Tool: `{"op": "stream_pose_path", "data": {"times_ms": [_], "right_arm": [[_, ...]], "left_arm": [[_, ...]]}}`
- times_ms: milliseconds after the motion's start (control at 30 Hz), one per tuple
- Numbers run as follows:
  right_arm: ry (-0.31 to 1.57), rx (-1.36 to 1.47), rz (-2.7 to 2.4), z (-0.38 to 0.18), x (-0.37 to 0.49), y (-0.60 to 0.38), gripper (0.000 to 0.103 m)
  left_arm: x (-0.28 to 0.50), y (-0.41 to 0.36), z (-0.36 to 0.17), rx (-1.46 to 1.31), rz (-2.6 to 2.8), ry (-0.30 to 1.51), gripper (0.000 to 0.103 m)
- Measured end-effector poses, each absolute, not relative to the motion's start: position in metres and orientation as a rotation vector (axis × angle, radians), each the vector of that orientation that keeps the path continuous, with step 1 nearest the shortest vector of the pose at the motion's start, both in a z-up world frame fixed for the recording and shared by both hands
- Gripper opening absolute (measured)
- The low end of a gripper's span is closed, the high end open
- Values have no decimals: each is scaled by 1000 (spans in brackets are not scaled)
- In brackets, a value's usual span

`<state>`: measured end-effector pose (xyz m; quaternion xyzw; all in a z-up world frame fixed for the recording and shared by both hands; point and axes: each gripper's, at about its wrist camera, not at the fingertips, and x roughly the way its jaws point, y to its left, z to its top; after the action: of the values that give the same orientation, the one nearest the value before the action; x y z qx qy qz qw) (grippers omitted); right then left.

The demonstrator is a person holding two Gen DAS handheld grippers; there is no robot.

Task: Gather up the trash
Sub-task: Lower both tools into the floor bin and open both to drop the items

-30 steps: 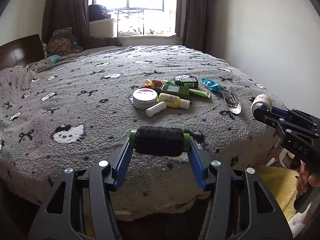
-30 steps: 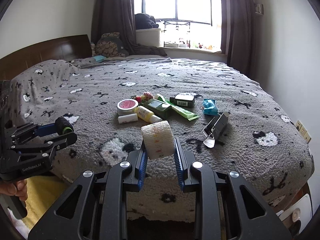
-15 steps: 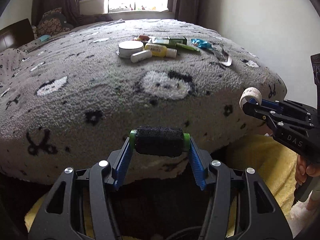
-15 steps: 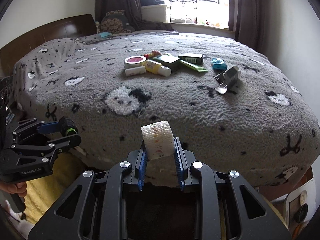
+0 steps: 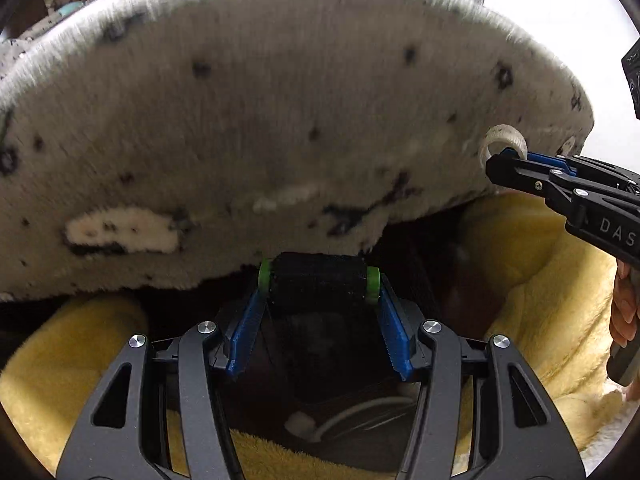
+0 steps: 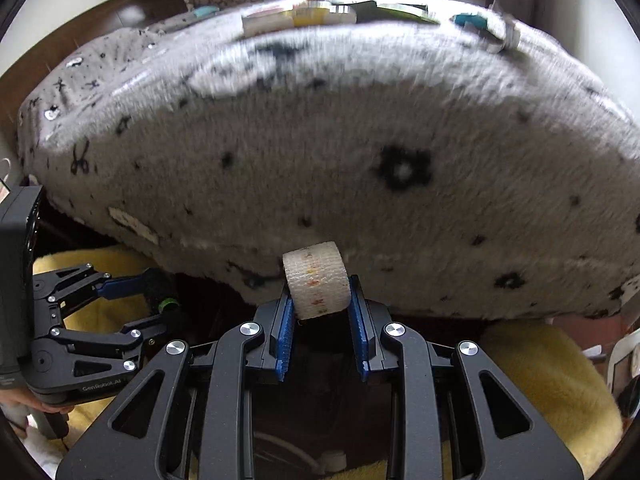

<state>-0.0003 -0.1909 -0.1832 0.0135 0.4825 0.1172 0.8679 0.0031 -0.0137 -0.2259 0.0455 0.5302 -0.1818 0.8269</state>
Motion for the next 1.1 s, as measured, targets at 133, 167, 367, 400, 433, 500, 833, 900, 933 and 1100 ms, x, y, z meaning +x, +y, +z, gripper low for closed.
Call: {"op": "stream_pose_path", "data": {"times_ms": [133,167,367,400,433,500,833,900,933,1100], "right_arm": [[1093,33,257,-208,4,-185,26],[1117,36,267,-214,4,-183,26],[1228,75,300,-243,9,-174,27],[1236,79,301,-247,10,-174,27],[1243,82,300,-249,11,-173,27],[1250,85,302,-252,13,-172,27],[1213,109,263,-243,20,-186,51],[1187,107,237,-236,19,-191,62],[1172,103,221,-232,18,-194,68],[1097,83,161,-208,16,-207,83]], "left_arm": [[5,-17,-252,103,-389,1207,52],[5,-18,-258,102,-394,1226,52],[7,-20,-277,83,-407,1292,52],[8,-19,-278,80,-407,1295,52],[9,-19,-279,75,-407,1295,52],[11,-18,-284,67,-409,1297,52],[17,-15,-265,61,-394,1261,72],[18,-15,-255,70,-385,1239,75],[17,-15,-250,75,-382,1226,76],[23,-16,-224,85,-360,1157,84]]}}
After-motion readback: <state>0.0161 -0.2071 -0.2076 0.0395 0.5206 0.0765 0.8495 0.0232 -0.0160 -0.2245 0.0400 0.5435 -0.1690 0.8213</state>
